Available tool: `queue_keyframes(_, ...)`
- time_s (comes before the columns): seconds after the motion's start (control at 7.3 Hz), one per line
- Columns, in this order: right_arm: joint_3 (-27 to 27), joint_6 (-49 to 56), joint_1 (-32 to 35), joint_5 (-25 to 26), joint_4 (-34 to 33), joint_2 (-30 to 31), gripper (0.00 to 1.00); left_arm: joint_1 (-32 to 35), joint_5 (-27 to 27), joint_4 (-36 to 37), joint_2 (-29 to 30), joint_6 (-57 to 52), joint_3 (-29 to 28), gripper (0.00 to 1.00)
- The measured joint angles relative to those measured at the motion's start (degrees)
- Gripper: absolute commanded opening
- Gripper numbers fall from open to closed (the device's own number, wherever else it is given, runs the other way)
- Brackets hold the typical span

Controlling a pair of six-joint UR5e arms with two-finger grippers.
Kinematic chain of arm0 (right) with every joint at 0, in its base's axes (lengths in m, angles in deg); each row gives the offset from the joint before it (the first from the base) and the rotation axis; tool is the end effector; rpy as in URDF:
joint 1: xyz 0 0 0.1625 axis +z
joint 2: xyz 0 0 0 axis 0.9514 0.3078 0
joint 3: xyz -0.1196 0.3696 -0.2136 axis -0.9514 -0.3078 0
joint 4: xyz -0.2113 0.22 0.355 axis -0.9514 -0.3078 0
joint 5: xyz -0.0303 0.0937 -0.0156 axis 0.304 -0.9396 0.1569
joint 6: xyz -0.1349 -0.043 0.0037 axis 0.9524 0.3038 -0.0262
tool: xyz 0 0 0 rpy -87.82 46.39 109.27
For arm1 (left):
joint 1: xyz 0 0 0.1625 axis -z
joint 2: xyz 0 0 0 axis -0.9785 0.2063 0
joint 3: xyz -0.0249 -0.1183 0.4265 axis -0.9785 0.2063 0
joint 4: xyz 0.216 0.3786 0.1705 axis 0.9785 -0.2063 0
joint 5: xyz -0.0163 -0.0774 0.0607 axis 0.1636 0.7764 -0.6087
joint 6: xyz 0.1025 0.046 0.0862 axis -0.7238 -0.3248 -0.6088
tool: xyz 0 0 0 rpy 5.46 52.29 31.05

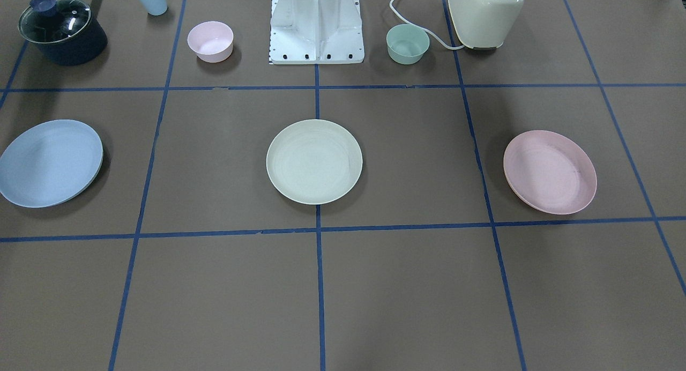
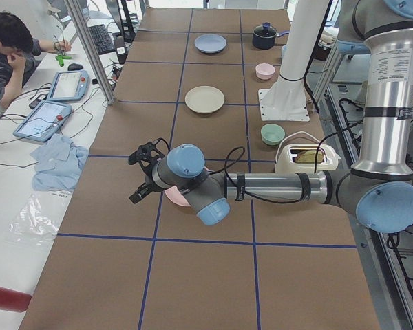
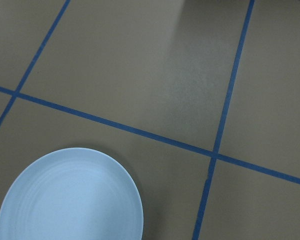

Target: Stack three plates with pink and blue

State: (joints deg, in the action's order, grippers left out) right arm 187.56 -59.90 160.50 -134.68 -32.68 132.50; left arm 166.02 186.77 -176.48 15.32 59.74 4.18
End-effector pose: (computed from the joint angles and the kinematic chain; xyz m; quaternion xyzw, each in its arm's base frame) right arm 0.0179 -0.4801 0.6034 0.2191 -0.3958 -0.0620 0.8897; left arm -0.0093 -0.5824 0.6057 0.3892 0.3799 0.1540 0.8249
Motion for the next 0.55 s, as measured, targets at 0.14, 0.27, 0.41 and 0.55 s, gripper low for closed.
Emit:
queue_keyframes(0.14,-0.5,-2.3,-0.7,-0.1,1.4,-0.1,1.0,-2.7,-0.2,-1.6,-0.8,3.8,-1.5,1.0)
queue_keyframes(0.27,-0.8,-3.7,-1.3,-0.2,2.0,-0.1,1.0,-5.3,-1.4,-3.6,-2.0,8.5,-2.6,1.0)
queue_keyframes(0.41,-0.9,-4.3,-1.5,-0.2,2.4,0.0,1.0,-8.7,-4.9,-7.3,-4.1,14.4,-3.2,1.0)
queue_keyframes(0.55,-0.9,-4.4,-1.5,-0.3,2.6,0.2,1.0,-12.5,-8.8,-11.8,-6.0,21.3,-3.6,0.93)
